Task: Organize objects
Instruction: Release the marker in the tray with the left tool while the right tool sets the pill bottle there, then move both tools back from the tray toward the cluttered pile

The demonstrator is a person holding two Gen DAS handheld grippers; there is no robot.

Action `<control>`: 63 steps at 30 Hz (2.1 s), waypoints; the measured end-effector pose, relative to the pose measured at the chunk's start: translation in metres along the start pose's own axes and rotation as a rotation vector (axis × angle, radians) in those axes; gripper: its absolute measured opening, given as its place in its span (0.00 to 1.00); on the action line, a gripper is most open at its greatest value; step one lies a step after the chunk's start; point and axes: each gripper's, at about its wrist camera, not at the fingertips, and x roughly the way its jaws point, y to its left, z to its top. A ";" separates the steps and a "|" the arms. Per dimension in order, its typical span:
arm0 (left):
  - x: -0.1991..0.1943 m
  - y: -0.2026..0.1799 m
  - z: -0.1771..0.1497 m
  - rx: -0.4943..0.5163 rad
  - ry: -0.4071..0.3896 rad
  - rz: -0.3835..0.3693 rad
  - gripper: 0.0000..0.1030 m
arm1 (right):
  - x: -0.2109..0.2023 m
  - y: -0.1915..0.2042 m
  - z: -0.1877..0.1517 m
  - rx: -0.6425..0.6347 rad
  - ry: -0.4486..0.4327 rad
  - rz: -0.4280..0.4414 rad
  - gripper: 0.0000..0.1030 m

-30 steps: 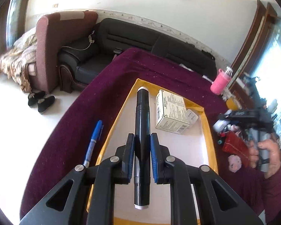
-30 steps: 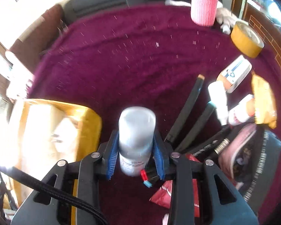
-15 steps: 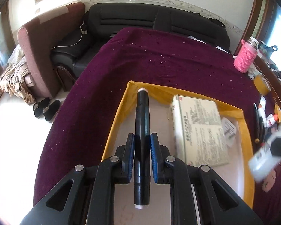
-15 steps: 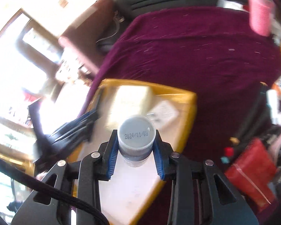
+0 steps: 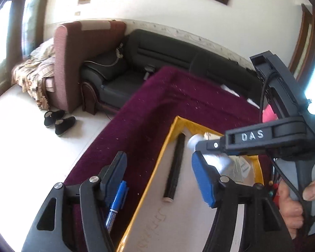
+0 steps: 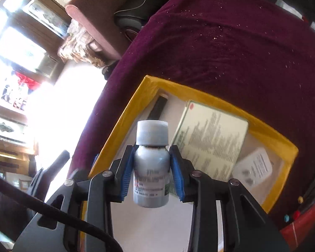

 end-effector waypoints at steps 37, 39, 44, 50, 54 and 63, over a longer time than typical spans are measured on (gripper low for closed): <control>-0.088 -0.102 -0.002 -0.046 0.044 -0.130 0.68 | -0.200 -0.201 -0.231 0.298 -0.622 -0.133 0.56; -0.094 -0.128 -0.011 0.022 0.026 -0.113 0.68 | -0.207 -0.218 -0.241 0.322 -0.652 -0.152 0.56; -0.081 -0.173 -0.037 0.116 0.060 -0.103 0.68 | -0.228 -0.263 -0.256 0.402 -0.723 -0.155 0.56; -0.056 -0.196 -0.063 0.065 0.101 -0.130 0.68 | -0.244 -0.295 -0.275 0.448 -0.813 -0.180 0.64; -0.047 -0.218 -0.078 0.138 0.084 -0.116 0.68 | -0.243 -0.306 -0.278 0.483 -0.815 -0.213 0.64; -0.006 -0.262 -0.107 0.246 0.175 -0.103 0.68 | -0.238 -0.320 -0.277 0.510 -0.779 -0.230 0.63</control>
